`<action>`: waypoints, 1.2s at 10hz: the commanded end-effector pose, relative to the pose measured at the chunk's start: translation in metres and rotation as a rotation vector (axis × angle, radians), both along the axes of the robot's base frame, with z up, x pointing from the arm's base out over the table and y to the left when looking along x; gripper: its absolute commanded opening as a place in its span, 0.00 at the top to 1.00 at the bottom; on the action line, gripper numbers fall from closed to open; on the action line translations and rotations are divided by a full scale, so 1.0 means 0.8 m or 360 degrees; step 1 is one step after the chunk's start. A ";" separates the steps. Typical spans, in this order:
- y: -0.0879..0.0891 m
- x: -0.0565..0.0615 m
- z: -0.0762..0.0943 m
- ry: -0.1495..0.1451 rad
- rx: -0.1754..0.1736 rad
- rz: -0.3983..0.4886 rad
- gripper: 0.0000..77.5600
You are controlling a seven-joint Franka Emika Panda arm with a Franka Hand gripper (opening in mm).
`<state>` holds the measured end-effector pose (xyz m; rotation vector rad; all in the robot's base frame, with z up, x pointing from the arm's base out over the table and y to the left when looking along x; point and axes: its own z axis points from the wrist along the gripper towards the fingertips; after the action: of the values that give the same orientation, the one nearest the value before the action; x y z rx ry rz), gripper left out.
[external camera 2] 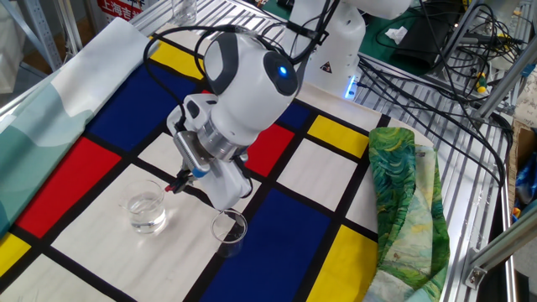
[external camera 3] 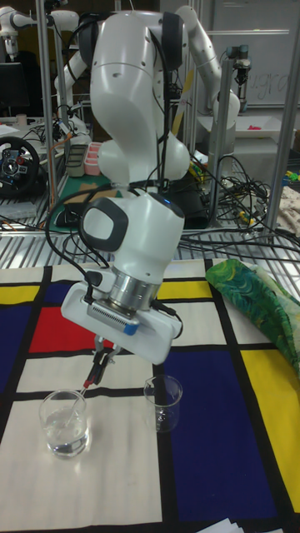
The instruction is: Transfer liquid using a dropper
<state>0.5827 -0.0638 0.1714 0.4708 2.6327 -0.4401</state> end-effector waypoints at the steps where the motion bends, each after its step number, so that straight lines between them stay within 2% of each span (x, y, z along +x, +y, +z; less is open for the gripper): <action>1: -0.001 -0.002 0.002 0.0031 0.0006 0.0004 0.99; 4: -0.003 -0.003 0.008 0.0060 0.0017 0.0010 0.99; 6: -0.003 -0.004 0.010 0.0083 0.0044 0.0013 0.99; 7: -0.003 -0.004 0.010 0.0081 0.0048 0.0012 0.99; 8: -0.003 -0.004 0.010 0.0076 0.0080 0.0016 0.99; 11: -0.003 -0.004 0.010 0.0085 0.0097 0.0019 0.99; 12: -0.003 -0.004 0.010 0.0087 0.0088 0.0020 0.99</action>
<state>0.5788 -0.0664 0.1780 0.4662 2.6998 -0.3857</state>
